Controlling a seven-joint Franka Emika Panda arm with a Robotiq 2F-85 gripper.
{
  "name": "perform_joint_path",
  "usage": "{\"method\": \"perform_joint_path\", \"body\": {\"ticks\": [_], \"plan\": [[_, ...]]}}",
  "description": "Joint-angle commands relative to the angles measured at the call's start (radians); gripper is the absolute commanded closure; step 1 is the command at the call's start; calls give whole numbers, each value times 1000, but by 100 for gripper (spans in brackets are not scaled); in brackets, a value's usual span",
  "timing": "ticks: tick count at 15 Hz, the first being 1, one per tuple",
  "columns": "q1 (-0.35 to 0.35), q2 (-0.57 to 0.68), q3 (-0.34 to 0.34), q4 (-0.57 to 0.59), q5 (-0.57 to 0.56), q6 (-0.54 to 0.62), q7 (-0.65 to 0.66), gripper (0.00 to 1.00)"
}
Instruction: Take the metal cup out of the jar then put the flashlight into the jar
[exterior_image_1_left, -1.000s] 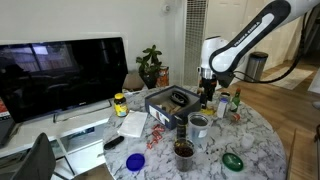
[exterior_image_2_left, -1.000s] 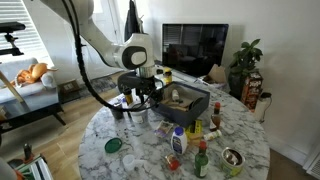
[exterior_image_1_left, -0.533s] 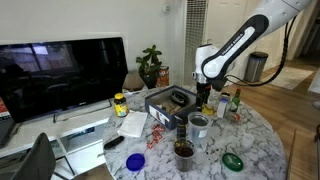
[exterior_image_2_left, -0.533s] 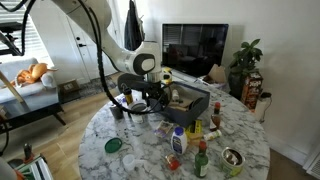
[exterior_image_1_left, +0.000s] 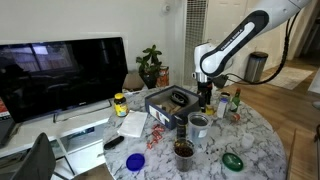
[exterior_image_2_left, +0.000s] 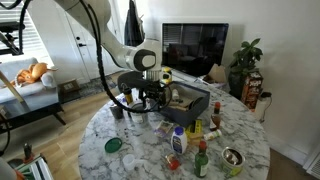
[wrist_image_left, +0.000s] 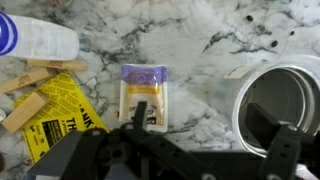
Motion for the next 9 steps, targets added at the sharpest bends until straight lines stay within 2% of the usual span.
{"method": "perform_joint_path", "body": {"ticks": [1,7,9], "plan": [[-25,-14,24,-4,32,-42,-48,0],[-32,1,33,-4,59,-44,-75,0],[-35,2,33,-5,63,-42,-76,15]]}}
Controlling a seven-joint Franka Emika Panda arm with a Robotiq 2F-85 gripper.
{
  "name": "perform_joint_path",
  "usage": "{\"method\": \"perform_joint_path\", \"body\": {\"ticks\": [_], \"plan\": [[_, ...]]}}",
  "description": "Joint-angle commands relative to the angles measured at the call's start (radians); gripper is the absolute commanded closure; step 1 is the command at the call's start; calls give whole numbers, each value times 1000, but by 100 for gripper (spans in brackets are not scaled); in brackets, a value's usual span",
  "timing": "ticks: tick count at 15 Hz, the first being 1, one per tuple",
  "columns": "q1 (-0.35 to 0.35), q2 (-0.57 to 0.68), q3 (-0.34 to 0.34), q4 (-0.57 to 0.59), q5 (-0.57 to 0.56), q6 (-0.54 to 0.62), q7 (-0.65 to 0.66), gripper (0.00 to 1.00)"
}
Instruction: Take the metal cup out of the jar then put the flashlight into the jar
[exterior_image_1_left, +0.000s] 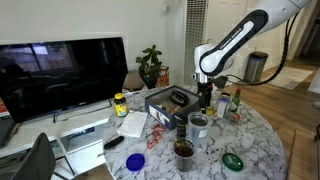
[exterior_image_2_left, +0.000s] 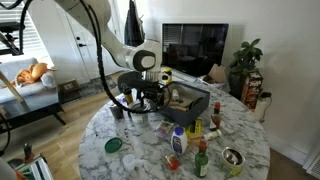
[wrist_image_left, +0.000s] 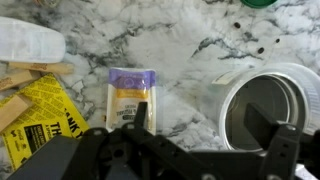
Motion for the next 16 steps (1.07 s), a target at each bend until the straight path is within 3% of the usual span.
{"method": "perform_joint_path", "body": {"ticks": [1,4,5,6,10,12,13,16], "plan": [[-21,1,13,-4,20,-20,-25,29],[-25,3,14,-2,26,-22,-27,54],[-25,7,16,0,30,-23,-29,53],[-26,10,20,3,37,-25,-32,36],[-24,23,31,10,53,-38,-40,12],[-25,27,35,11,57,-40,-46,50],[-25,28,36,11,59,-40,-48,50],[-26,31,38,11,62,-40,-54,74]]}}
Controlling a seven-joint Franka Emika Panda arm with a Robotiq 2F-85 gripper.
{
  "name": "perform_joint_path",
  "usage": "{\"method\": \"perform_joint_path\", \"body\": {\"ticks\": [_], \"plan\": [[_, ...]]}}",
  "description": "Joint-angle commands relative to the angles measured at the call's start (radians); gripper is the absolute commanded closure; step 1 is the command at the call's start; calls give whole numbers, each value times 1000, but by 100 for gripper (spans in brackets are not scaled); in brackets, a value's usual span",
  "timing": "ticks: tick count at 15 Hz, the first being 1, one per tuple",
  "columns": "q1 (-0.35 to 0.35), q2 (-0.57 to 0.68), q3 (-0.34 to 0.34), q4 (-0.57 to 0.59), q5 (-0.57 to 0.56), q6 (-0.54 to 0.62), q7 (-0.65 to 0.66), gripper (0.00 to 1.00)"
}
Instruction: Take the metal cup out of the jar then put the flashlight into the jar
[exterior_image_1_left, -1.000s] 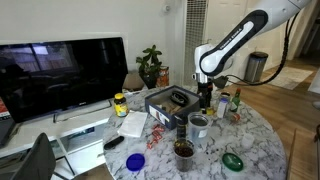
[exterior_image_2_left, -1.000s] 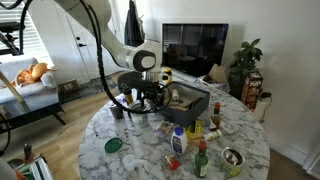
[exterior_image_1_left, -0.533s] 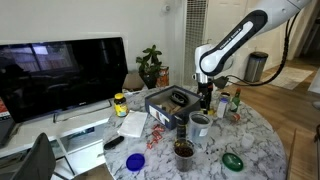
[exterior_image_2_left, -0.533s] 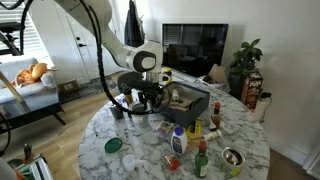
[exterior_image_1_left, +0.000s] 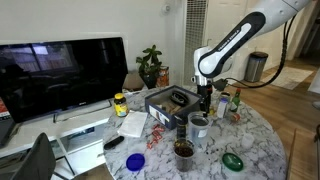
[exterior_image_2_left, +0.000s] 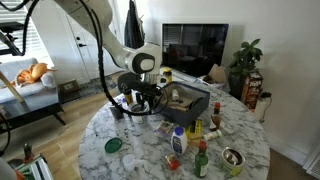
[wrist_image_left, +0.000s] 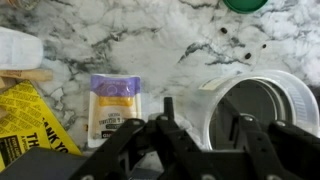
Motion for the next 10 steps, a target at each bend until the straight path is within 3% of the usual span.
{"method": "perform_joint_path", "body": {"ticks": [1,3,4,10], "plan": [[-18,11,15,11,22,-25,-33,81],[-18,9,17,10,26,-25,-40,96],[-17,6,18,10,26,-29,-41,99],[2,-30,33,25,21,-99,-25,99]]}}
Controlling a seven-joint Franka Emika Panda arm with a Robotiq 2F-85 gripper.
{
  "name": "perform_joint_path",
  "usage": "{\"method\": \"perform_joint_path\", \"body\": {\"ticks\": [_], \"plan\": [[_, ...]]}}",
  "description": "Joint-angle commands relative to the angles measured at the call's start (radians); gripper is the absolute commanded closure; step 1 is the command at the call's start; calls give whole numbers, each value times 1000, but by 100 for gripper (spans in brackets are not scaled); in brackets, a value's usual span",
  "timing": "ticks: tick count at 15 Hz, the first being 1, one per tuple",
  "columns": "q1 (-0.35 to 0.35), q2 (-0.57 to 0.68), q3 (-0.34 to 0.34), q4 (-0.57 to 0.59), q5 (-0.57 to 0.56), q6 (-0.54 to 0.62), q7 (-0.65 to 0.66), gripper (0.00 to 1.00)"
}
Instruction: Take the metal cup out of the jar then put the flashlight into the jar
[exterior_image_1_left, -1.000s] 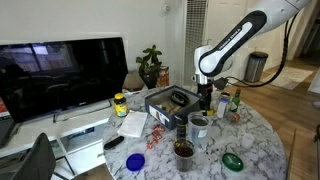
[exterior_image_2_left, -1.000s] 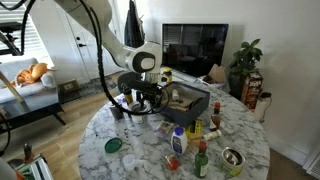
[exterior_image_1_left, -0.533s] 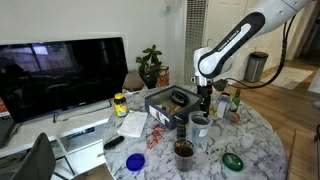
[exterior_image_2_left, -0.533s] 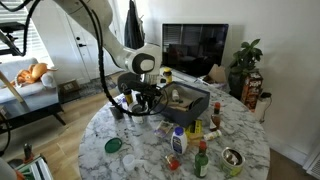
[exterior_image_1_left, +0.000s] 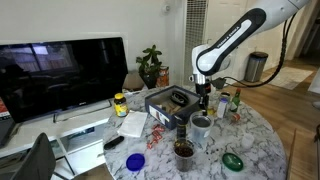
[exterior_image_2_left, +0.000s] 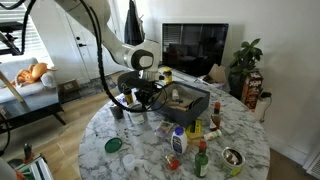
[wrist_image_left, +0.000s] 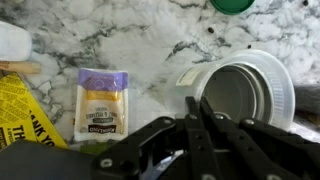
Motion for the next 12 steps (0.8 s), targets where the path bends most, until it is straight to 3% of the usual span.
{"method": "perform_joint_path", "body": {"ticks": [1,3,7,12], "plan": [[6,-22,10,10,2,-73,-2,99],[16,-25,6,18,-8,-110,22,95],[30,-23,-3,37,-24,-175,65,99],[90,-44,-29,57,-131,-262,299,99]]}}
